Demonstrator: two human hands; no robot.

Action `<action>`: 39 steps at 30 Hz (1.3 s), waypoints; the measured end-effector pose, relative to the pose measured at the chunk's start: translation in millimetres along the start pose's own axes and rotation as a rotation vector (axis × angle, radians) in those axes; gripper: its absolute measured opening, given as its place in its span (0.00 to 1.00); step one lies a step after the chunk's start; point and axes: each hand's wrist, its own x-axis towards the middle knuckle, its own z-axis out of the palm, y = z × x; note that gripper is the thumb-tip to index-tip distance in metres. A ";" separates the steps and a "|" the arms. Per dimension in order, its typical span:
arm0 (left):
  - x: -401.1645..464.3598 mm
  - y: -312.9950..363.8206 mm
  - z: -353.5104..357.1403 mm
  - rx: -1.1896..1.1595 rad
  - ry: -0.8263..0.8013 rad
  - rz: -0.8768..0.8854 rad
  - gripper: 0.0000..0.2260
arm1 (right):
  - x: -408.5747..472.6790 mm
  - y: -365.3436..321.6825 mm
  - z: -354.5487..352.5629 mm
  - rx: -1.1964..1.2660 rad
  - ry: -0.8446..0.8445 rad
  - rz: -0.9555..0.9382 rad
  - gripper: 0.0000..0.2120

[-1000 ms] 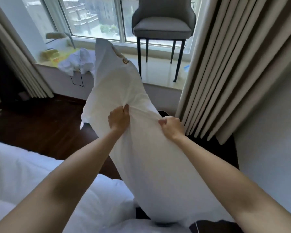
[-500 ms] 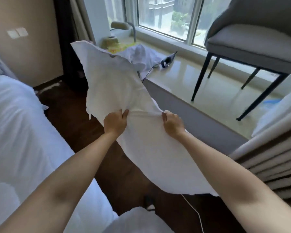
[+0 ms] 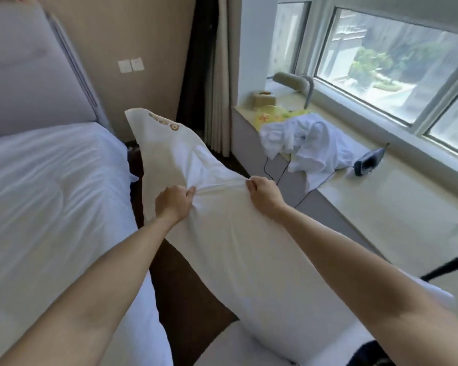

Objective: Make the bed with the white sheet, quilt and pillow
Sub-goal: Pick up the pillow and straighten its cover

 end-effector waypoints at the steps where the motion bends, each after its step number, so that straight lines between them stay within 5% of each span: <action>1: 28.8 -17.5 -12.1 0.003 0.042 -0.045 0.22 | 36.5 -23.0 8.4 -0.008 -0.006 -0.049 0.16; 16: 364.1 -322.9 -186.5 -0.069 0.375 -0.578 0.17 | 467.6 -397.1 207.5 -0.052 -0.196 -0.605 0.17; 23: 467.3 -494.0 -254.4 -0.123 0.567 -0.739 0.20 | 583.4 -592.5 322.2 0.012 -0.231 -0.936 0.14; 39: 627.7 -767.3 -408.8 -0.003 0.801 -1.128 0.18 | 760.7 -907.6 558.7 0.243 -0.486 -1.141 0.15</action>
